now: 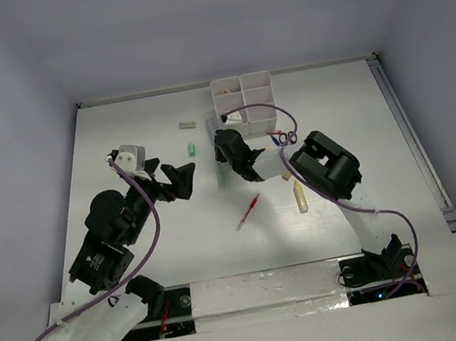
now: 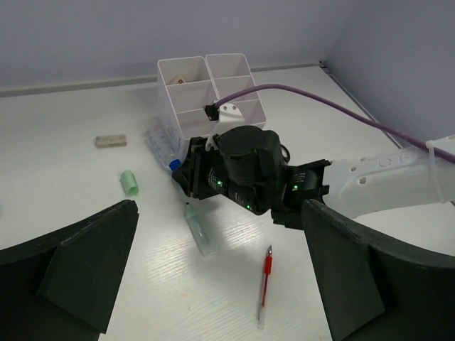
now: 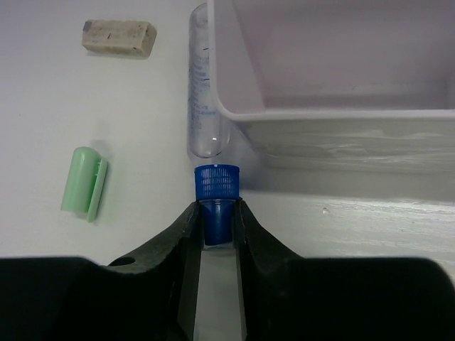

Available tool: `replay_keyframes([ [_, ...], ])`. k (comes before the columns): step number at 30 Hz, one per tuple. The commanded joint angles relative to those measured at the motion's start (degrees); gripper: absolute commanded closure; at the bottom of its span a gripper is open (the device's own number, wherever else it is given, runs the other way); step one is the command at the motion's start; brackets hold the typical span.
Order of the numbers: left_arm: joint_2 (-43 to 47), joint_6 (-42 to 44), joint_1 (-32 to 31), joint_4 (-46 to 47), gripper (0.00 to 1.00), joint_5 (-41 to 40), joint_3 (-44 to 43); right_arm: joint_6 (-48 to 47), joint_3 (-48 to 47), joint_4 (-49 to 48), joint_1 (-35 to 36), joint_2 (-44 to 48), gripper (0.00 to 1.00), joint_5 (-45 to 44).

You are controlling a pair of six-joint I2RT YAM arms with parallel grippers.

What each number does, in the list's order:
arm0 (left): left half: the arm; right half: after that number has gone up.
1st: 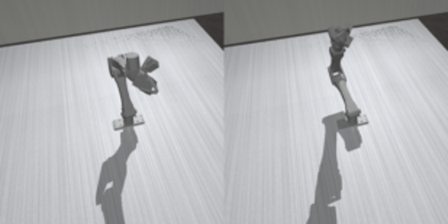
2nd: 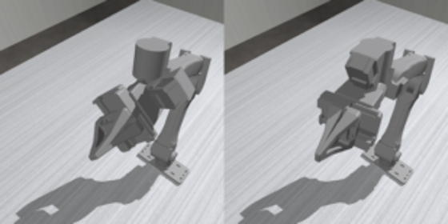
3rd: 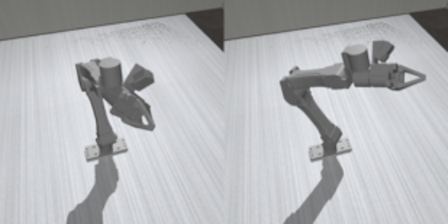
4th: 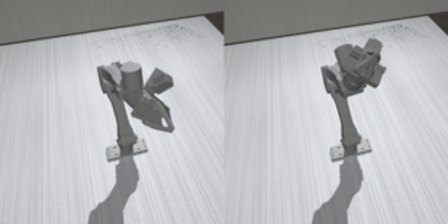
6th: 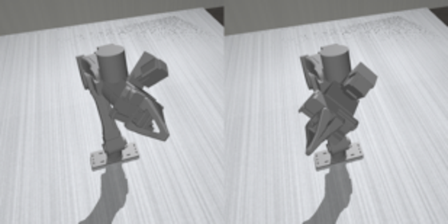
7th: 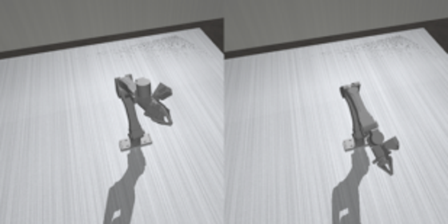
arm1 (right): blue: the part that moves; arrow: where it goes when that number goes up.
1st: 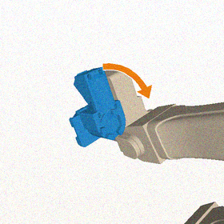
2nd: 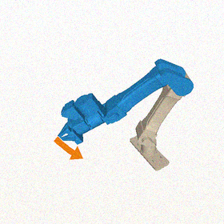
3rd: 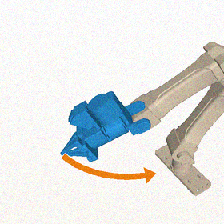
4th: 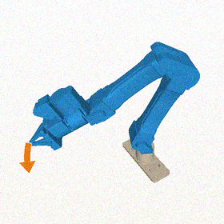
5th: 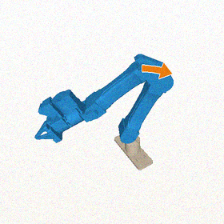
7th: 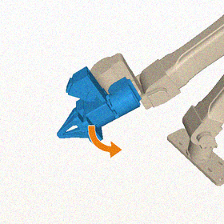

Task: Sort the stationery into containers
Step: Pick up the stationery from the center of the board.

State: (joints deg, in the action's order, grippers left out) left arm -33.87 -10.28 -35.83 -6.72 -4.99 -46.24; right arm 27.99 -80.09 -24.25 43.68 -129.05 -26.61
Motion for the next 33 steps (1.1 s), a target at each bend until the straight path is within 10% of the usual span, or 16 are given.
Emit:
replay_keyframes([
  [1, -0.32, 0.44, 0.85, 2.06, 0.01, -0.45, 0.36, -1.70, 0.37, -3.34, 0.88, 0.47, 0.96, -2.22],
  [19, -2.17, -0.61, 2.96, 2.24, 0.01, -2.65, 0.36, -10.50, 11.80, -5.29, 2.46, 20.24, 1.00, 10.42],
  [33, -7.78, -12.03, 6.74, 6.02, 0.01, 17.64, -2.36, -12.08, 20.50, 23.88, 2.99, 51.16, 1.00, 39.35],
])
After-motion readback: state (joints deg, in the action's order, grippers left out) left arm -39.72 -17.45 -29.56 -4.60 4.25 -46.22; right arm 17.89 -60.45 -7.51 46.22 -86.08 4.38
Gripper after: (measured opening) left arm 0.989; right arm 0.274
